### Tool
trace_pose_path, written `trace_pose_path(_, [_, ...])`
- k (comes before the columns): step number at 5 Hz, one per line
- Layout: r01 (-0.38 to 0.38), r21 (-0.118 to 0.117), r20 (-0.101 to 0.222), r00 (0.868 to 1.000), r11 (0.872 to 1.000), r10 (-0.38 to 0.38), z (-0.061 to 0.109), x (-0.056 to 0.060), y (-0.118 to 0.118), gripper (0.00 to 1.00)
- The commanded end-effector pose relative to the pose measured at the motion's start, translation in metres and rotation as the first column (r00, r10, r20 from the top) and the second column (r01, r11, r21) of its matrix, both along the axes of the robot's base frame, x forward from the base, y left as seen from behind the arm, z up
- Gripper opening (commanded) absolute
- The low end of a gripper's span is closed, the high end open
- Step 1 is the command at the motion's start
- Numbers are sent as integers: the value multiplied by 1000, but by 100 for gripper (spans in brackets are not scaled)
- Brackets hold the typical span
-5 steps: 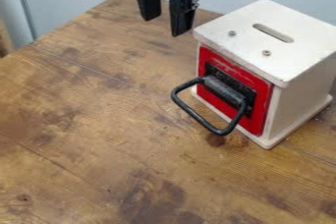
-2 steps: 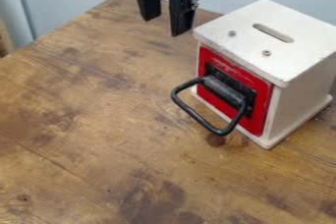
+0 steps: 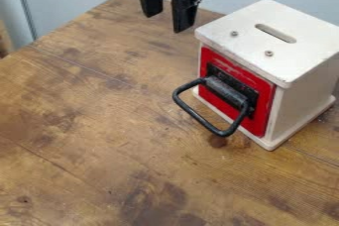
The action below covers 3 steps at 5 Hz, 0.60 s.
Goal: Close the drawer
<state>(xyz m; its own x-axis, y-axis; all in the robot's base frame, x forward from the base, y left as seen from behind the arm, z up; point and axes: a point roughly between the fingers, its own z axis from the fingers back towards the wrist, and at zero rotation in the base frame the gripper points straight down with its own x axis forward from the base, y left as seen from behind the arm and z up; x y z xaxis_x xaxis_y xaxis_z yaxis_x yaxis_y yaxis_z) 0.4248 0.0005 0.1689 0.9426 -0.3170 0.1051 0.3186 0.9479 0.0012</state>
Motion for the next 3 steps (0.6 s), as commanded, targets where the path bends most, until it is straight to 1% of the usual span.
trace_pose_path(1, [-7, -4, 65, 998, 1000, 7, 22, -3, 0, 100])
trace_pose_path(2, [-6, -2, 67, 998, 1000, 6, 32, -1, 5, 100])
trace_pose_path(3, [-4, -2, 69, 998, 1000, 4, 31, 1, 13, 100])
